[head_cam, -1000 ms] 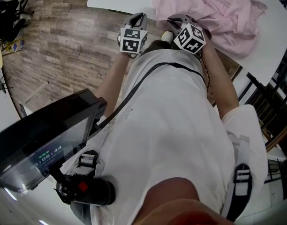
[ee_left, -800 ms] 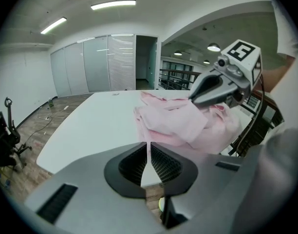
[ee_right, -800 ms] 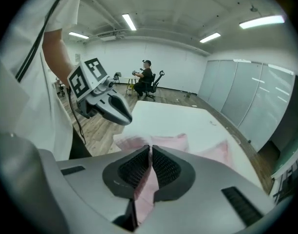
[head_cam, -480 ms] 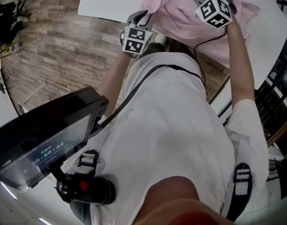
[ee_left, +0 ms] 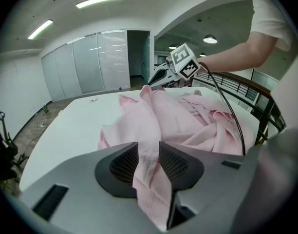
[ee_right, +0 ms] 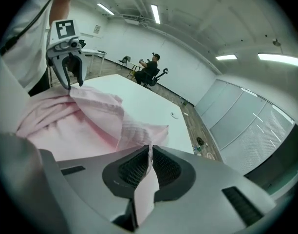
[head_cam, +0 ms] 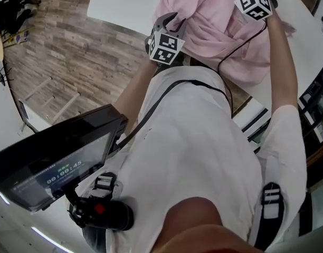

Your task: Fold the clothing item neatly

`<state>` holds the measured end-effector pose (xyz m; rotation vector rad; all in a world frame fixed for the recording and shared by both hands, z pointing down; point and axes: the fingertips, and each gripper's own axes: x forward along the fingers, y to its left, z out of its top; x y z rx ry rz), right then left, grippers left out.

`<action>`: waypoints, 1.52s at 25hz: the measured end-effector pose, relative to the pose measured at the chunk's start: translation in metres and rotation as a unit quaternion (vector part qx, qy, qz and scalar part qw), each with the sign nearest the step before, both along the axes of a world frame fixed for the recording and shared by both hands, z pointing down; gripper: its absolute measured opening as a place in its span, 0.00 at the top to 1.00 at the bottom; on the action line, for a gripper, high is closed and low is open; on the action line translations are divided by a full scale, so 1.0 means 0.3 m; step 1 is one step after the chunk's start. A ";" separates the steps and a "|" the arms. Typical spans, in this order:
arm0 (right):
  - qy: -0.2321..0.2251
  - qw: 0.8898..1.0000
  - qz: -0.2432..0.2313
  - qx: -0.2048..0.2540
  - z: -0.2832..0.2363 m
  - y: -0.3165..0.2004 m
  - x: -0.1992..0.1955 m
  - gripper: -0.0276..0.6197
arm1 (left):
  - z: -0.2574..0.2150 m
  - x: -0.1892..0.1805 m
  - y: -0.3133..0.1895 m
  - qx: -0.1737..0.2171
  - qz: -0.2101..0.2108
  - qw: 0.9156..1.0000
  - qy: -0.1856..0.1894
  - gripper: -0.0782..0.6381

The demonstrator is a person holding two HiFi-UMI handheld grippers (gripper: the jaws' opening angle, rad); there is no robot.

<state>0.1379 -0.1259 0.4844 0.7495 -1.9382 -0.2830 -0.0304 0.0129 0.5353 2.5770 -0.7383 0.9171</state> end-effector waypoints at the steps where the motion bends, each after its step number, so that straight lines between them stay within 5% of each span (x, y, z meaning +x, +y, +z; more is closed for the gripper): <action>1: -0.001 1.000 0.010 0.001 0.014 -0.024 0.016 0.92 | -0.001 -0.001 -0.013 0.001 0.000 1.000 0.001 0.73; 6: 0.001 0.997 0.067 -0.032 0.090 -0.031 0.091 0.84 | -0.024 -0.006 -0.025 0.001 -0.001 1.000 0.009 0.73; 8: -0.012 0.995 0.089 -0.034 0.051 -0.014 0.116 0.76 | -0.025 -0.011 -0.004 0.003 0.005 1.000 0.002 0.73; 13: -0.065 0.986 0.155 -0.014 -0.117 0.147 0.197 0.76 | 0.006 -0.017 0.034 -0.002 0.046 0.999 -0.021 0.70; 19: -0.177 0.970 0.160 -0.038 -0.130 0.229 0.060 0.76 | 0.043 -0.230 -0.083 0.019 -0.064 0.995 -0.077 0.70; 25: -0.214 0.928 0.297 -0.074 0.002 0.515 0.113 0.76 | 0.066 -0.227 -0.085 0.020 -0.044 0.995 -0.082 0.70; 30: -0.210 0.894 0.392 -0.053 0.071 0.586 0.070 0.76 | 0.086 -0.218 -0.124 0.030 -0.048 0.994 -0.092 0.70; 38: -0.239 0.819 0.520 -0.040 0.168 0.641 0.112 0.76 | 0.106 -0.238 -0.136 0.033 -0.057 0.993 -0.099 0.70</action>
